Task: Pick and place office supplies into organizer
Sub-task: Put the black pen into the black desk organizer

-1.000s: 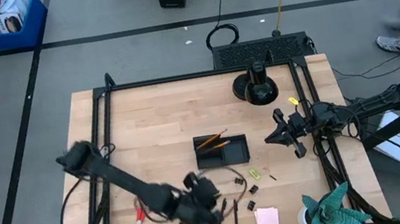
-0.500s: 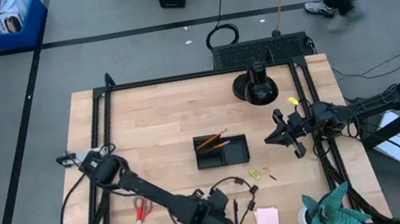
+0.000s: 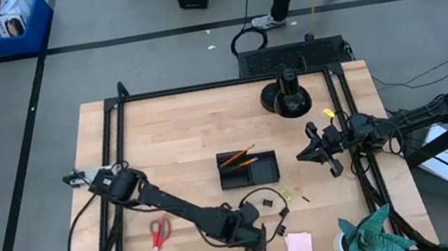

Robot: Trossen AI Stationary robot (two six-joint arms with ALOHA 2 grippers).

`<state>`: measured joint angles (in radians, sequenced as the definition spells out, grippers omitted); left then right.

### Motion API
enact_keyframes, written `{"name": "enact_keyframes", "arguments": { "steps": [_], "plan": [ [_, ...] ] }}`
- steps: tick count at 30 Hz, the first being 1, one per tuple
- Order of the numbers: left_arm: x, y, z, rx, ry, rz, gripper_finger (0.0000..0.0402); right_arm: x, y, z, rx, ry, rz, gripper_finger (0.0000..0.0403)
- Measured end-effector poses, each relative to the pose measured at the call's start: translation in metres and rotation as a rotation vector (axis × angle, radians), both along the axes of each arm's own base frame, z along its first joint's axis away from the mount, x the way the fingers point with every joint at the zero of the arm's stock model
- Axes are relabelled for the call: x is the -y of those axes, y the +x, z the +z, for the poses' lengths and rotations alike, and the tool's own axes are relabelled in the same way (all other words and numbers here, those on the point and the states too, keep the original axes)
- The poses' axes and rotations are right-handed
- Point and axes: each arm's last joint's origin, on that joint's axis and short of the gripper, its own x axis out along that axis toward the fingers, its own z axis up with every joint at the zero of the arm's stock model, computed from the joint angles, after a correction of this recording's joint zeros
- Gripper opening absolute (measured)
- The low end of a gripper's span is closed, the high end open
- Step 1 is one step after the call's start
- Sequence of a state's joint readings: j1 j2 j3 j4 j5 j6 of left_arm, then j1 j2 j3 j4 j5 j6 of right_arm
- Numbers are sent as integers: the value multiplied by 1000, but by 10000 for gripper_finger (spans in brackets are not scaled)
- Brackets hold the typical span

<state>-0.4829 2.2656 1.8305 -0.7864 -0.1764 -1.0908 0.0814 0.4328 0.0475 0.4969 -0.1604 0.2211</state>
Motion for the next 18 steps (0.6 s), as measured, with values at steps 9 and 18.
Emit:
{"name": "enact_keyframes", "arguments": {
  "steps": [9, 18],
  "plan": [
    [-10, 12, -36, -108, -65, -35, 205, 0, 0, -1, -14, -2, 0, 20],
    [-2, 2, -44, -156, 15, -155, 121, 0, 0, -2, -22, -4, 0, 20]
  ]
}}
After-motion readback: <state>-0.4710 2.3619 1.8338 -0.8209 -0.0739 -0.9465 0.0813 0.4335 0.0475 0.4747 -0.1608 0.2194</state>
